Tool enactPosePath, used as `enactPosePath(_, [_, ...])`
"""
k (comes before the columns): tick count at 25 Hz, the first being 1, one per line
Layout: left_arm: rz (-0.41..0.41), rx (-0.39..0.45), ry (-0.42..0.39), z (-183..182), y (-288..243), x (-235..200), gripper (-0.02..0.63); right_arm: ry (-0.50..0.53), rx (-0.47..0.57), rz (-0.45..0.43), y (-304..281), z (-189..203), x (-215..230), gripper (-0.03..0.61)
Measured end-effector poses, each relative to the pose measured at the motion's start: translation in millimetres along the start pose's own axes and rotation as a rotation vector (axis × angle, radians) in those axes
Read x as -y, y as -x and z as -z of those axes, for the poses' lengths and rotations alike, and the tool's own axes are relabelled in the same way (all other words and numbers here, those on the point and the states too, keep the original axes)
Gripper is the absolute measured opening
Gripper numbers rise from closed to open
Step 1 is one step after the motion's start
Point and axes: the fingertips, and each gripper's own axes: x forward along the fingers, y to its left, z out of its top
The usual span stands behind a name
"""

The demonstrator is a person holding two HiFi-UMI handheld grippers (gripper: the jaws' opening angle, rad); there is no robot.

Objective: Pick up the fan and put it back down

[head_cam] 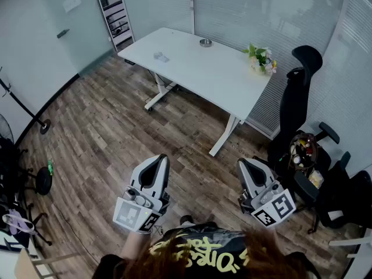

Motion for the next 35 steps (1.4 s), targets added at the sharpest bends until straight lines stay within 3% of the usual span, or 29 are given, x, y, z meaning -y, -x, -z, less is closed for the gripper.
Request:
enactPosePath(12, [-0.013, 0.013, -0.006, -2, -6, -6, -0.011, 0.030, 0.003, -0.012, -11, 0, 5, 0.003])
enactPosePath(17, [-0.023, 0.011, -0.038, -2, -7, -5, -0.008, 0.145, -0.023, -0.013, -19, 0, -4, 0.003])
enactPosePath(20, [-0.029, 0.001, -0.068, 1, -9, -3, 0.072, 0.133, -0.020, 0.012, -22, 1, 3, 0.034])
enactPosePath(22, [-0.031, -0.011, -0.064, 4, -11, -4, 0.165, 0.109, -0.009, 0.022, -24, 0, 7, 0.153])
enactPosePath(28, [-0.090, -0.027, 0.003, 12, -9, -22, 0.406, 0.180, -0.022, -0.012, -39, 5, -10, 0.301])
enactPosePath(35, [-0.107, -0.027, -0.006, 6, -4, -44, 0.428, 0.148, -0.024, 0.008, -51, 10, -6, 0.318])
